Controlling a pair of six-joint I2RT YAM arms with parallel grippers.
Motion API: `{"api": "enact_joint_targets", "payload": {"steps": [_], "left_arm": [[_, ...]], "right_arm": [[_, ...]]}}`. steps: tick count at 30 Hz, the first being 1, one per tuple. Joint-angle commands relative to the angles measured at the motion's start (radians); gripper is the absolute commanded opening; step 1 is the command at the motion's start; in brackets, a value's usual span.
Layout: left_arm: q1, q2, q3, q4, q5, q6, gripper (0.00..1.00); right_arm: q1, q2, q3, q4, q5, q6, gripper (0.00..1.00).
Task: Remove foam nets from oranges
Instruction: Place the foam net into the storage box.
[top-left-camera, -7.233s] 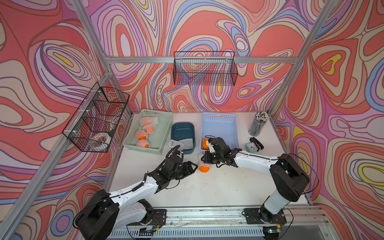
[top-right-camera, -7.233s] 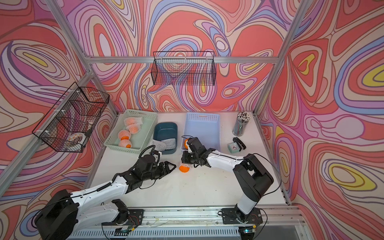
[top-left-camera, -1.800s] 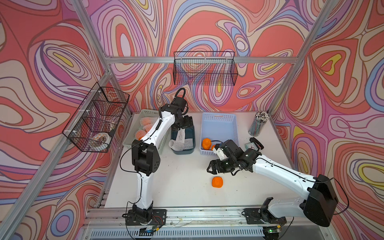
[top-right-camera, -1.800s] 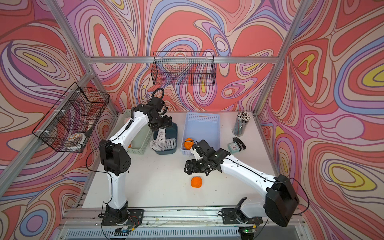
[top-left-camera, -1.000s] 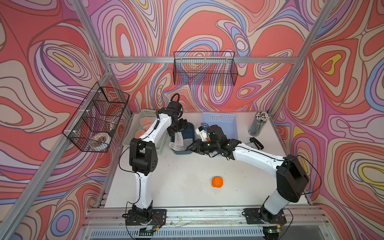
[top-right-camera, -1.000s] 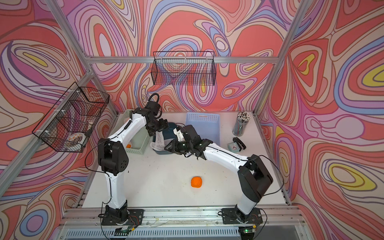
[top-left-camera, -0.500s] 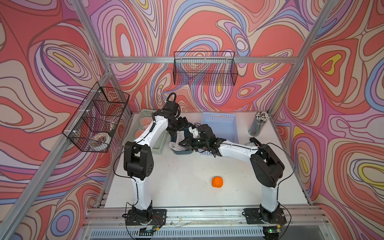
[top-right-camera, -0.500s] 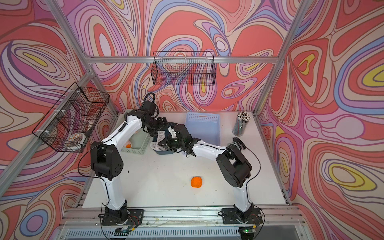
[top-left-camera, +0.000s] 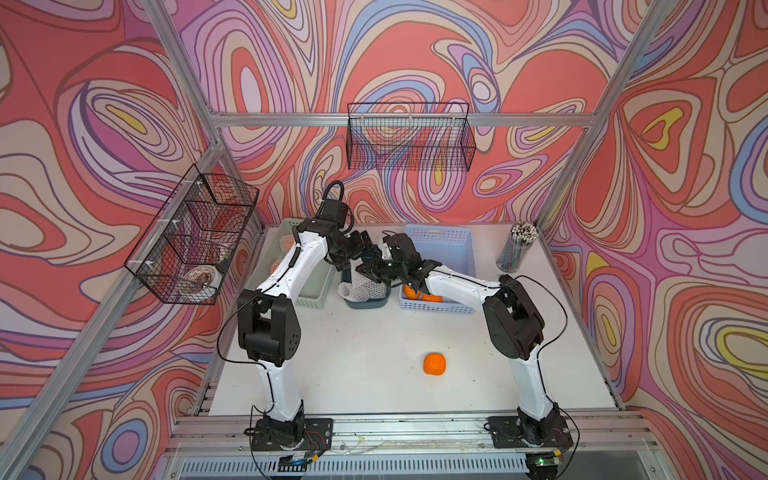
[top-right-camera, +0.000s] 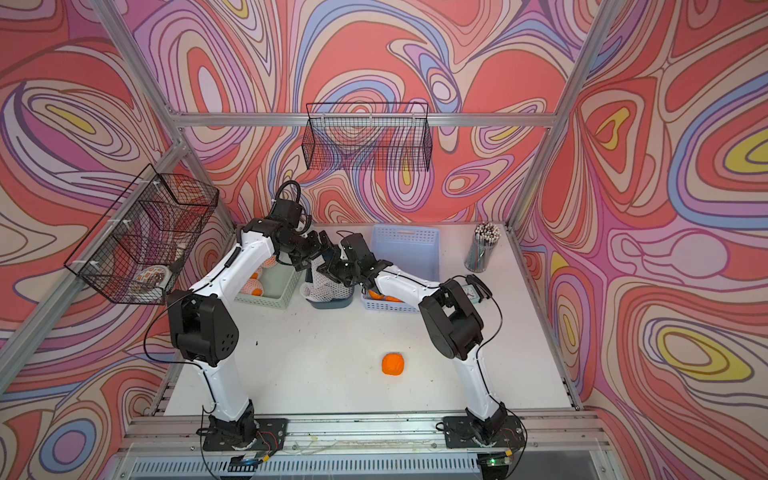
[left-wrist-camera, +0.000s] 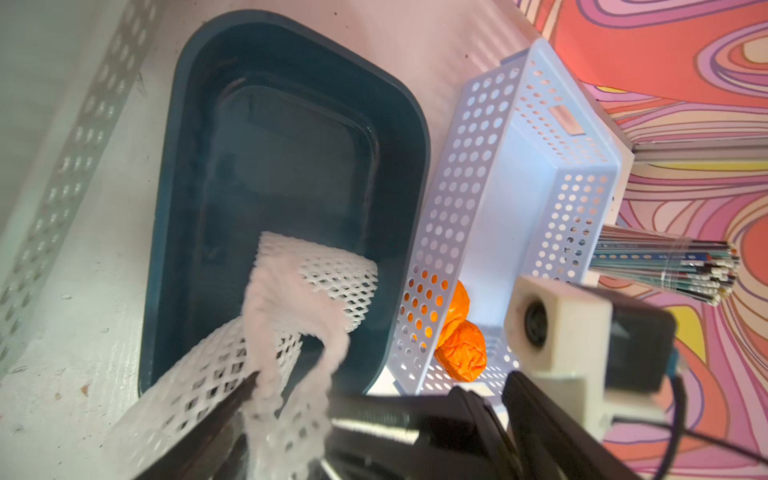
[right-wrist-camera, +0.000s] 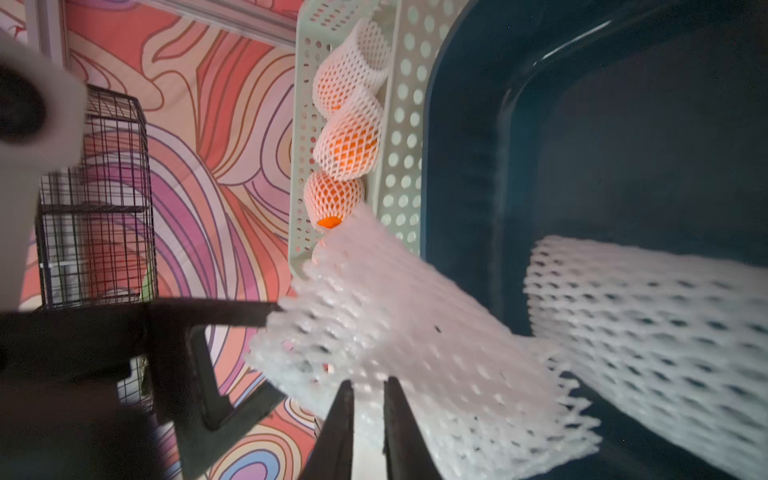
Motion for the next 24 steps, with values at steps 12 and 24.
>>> {"api": "enact_joint_targets", "payload": {"steps": [12,24], "left_arm": [[0.018,-0.082,-0.016,-0.101,0.062,0.177,0.90],[0.018,-0.193,-0.061,-0.033,0.096,0.297,0.90]], "right_arm": [[-0.032,0.005,0.003,-0.037,0.017,-0.016,0.22],[-0.070,-0.156,-0.069,-0.056,-0.021,-0.081,0.48]]}}
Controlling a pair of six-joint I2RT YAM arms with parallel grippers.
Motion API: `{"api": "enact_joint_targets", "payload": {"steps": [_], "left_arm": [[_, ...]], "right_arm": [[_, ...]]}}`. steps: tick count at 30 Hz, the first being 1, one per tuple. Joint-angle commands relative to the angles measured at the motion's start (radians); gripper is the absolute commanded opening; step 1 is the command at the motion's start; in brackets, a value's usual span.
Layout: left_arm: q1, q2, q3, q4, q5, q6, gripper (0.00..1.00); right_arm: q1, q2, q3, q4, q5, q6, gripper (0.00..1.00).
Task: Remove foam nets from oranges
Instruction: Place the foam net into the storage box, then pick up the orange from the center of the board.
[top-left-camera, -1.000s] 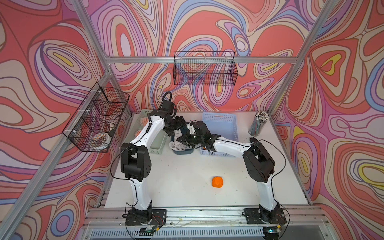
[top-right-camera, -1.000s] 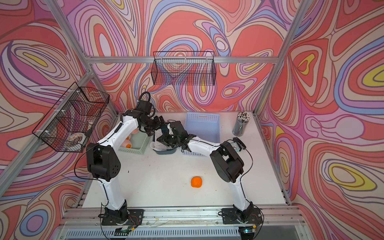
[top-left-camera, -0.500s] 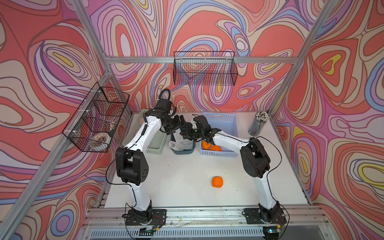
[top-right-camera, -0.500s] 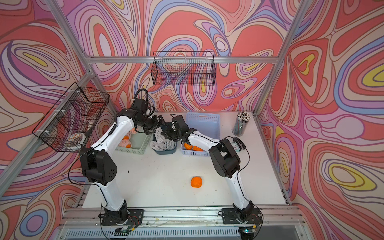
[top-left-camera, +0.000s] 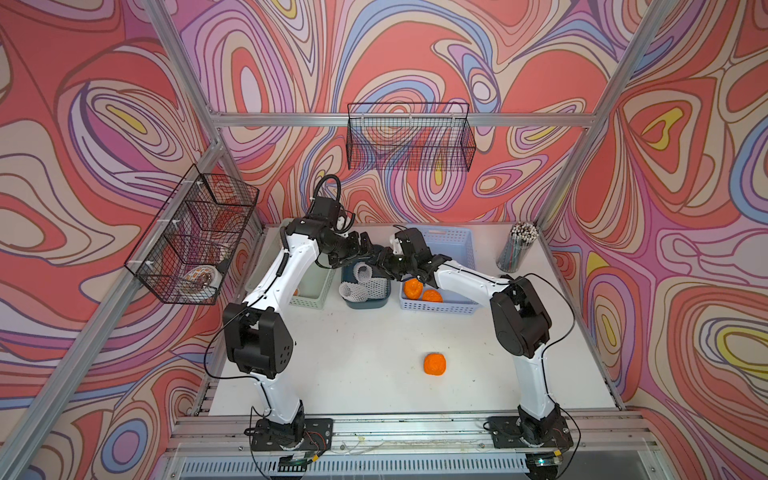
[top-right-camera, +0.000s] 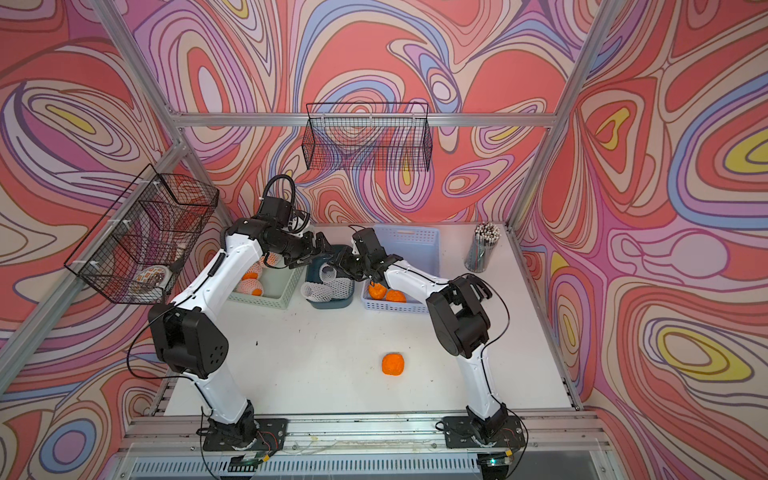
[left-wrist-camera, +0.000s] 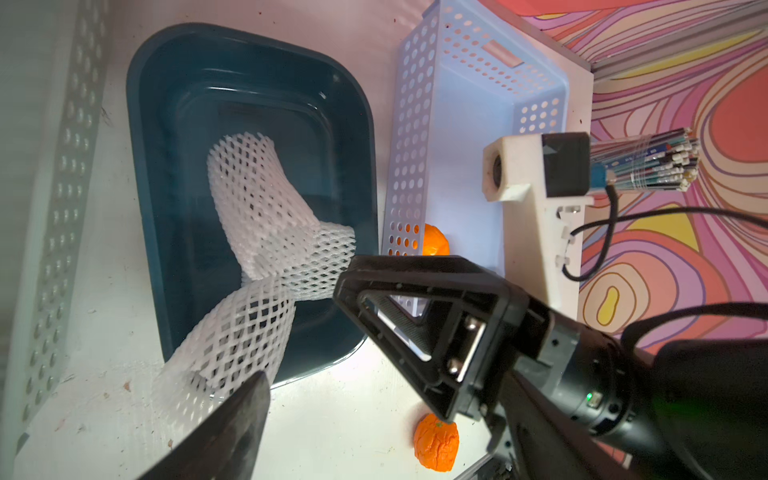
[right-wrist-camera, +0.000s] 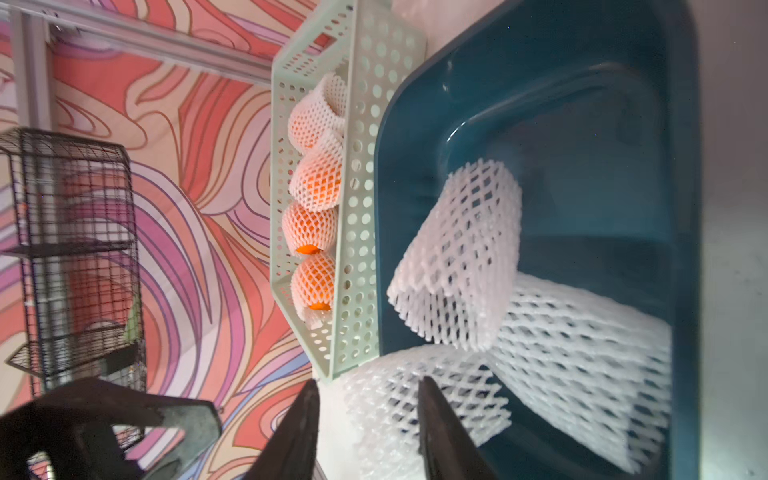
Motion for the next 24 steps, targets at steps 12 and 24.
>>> {"api": "enact_joint_targets", "payload": {"steps": [12,24], "left_arm": [[-0.003,-0.363,-0.301,0.088,-0.051,0.150,0.92],[-0.100,-0.613,-0.563,0.023,-0.200,0.128,0.92]], "right_arm": [[-0.004,-0.366,-0.173,-0.317,-0.042,-0.269,0.77],[-0.001,-0.728,-0.465,-0.763,-0.002,-0.496,0.98]]}}
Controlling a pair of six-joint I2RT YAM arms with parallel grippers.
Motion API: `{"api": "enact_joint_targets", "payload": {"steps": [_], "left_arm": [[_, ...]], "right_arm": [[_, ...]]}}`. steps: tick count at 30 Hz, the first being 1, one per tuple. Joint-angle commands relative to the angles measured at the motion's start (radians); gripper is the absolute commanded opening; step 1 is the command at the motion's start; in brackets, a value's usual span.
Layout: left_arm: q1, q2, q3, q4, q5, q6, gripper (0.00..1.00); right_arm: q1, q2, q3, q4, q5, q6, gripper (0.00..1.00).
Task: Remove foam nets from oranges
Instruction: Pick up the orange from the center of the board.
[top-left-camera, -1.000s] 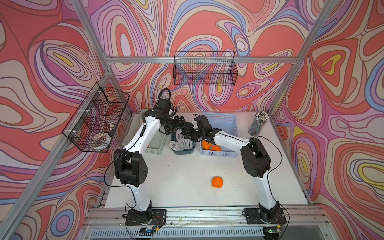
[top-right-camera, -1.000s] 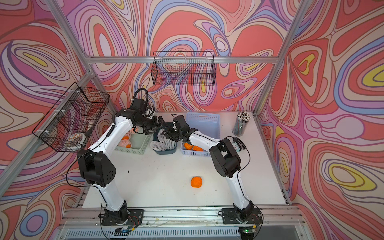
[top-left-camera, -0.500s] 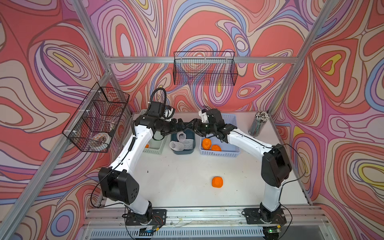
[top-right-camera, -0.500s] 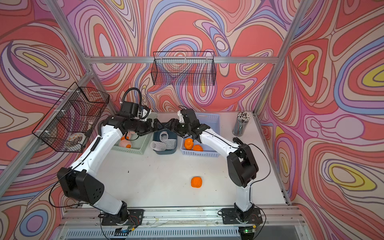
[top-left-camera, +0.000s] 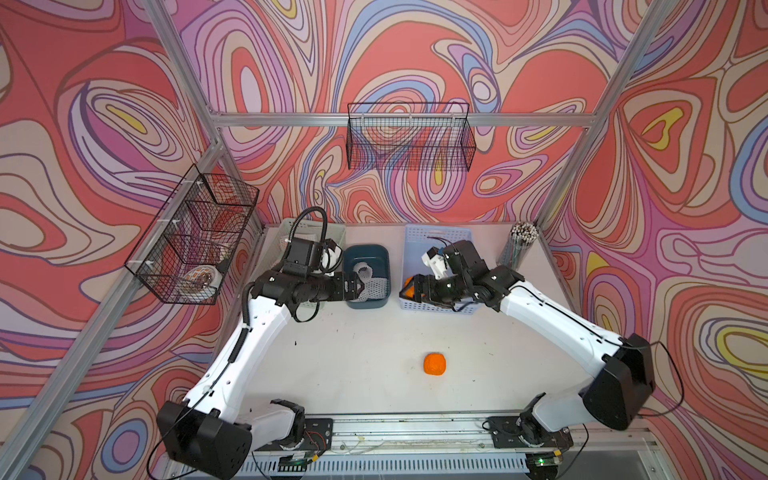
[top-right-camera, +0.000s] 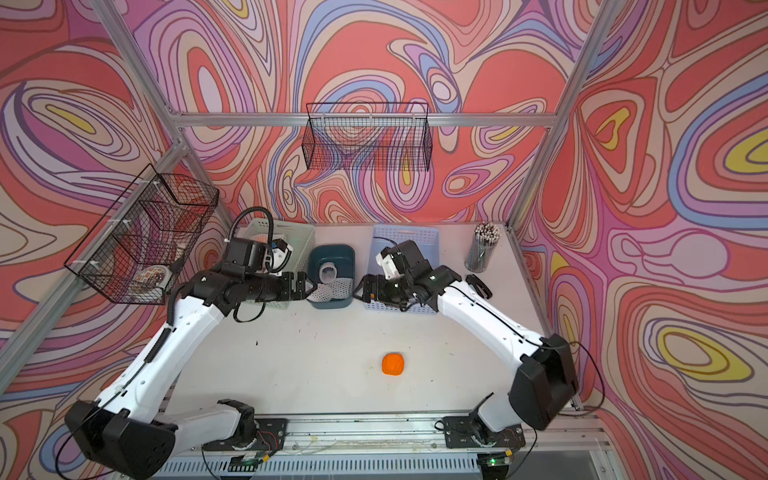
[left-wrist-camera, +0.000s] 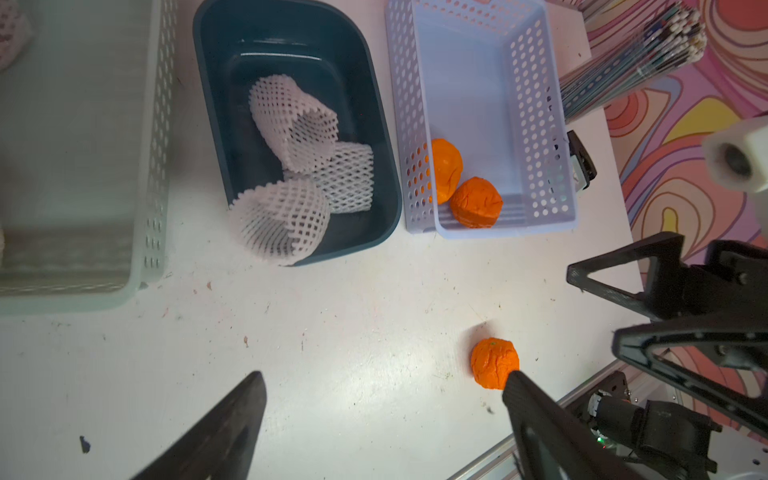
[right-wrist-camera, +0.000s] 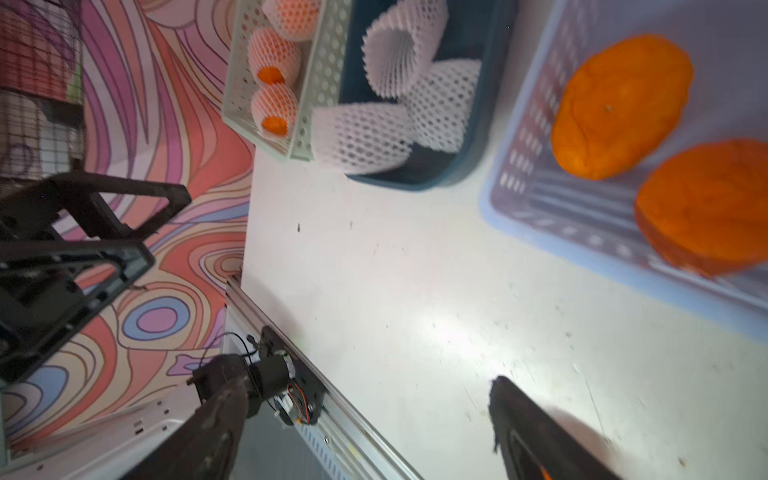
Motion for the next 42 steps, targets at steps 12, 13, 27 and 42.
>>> {"api": "enact_joint_targets", "payload": {"steps": [12,13,27,42], "left_arm": [[-0.138,-0.238,-0.218,-0.093,-0.188,-0.140,0.90],[-0.148,-0.247,-0.226,-0.099,-0.198,-0.146,0.90],[-0.175,-0.349,-0.305,-0.138,-0.223,-0.210,0.91],[-0.174,-0.370,-0.331,-0.141,-0.250,-0.228,0.90]], "right_arm": [[0.057,-0.226,-0.331,-0.245,0.082,-0.056,0.98],[0.066,-0.221,-0.340,-0.232,0.081,-0.052,0.98],[0.114,-0.025,-0.369,-0.107,0.088,0.000,0.97],[0.114,0.119,-0.345,-0.041,0.099,-0.021,0.90]]}}
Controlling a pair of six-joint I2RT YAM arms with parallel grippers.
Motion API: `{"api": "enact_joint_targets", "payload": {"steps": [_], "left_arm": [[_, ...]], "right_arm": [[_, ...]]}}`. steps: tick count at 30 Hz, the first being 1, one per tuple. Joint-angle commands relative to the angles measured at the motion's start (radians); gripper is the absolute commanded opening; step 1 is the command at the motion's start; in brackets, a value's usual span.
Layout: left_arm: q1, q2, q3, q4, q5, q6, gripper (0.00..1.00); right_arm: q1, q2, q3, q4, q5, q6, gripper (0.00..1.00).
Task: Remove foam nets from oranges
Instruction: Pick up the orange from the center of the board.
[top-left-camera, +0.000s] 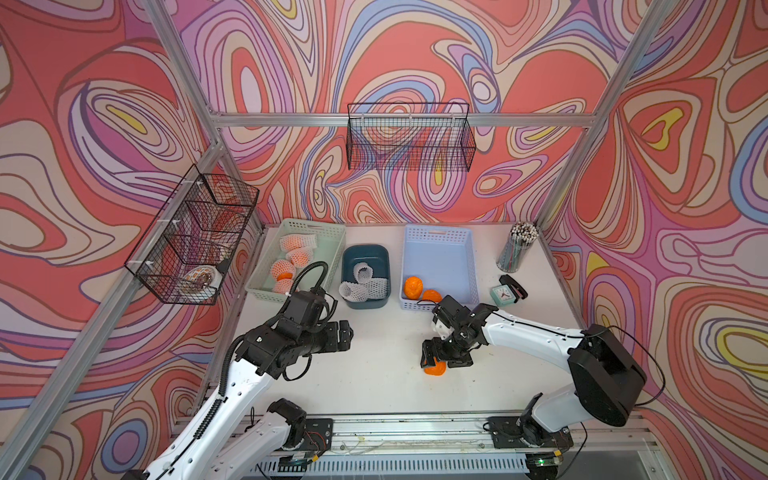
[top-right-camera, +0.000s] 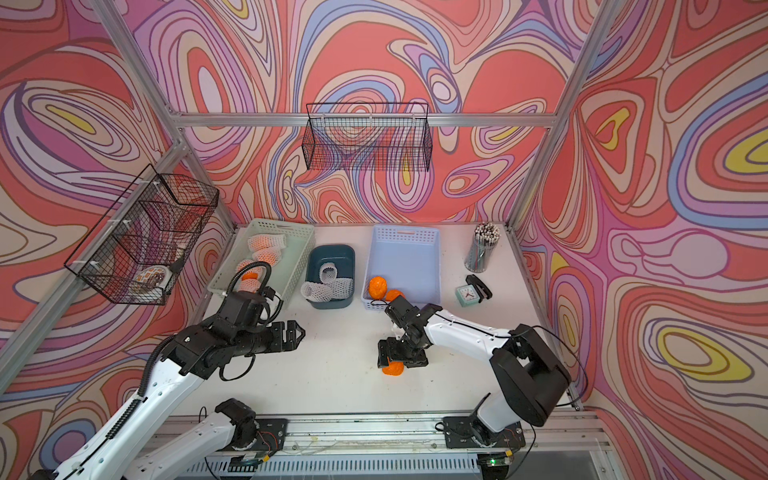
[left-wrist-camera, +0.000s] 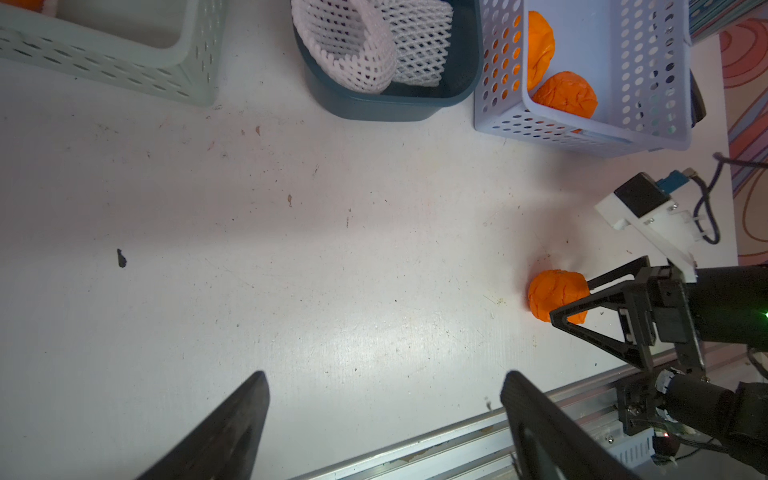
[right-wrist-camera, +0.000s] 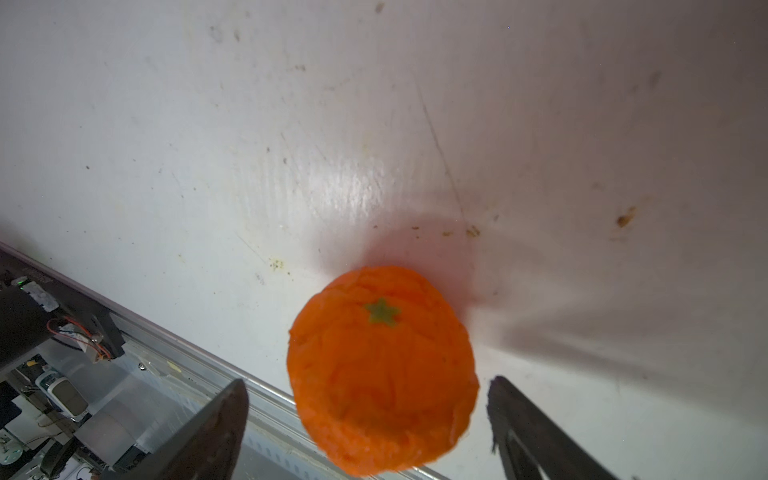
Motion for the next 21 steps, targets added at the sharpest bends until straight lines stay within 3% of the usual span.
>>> {"api": "enact_joint_targets", "payload": {"steps": [1,21], "left_arm": [[-0.005,-0.012,-0.016,-0.026,-0.025,-0.017,0.91],[-0.004,-0.009,-0.021,-0.025,-0.041,-0.020,0.90]], "right_arm": [[0.005,0.019,0.021,0.030,0.016,-0.011,0.89],[0.005,0.071,0.071,-0.021,0.044,-0.045,0.60]]}}
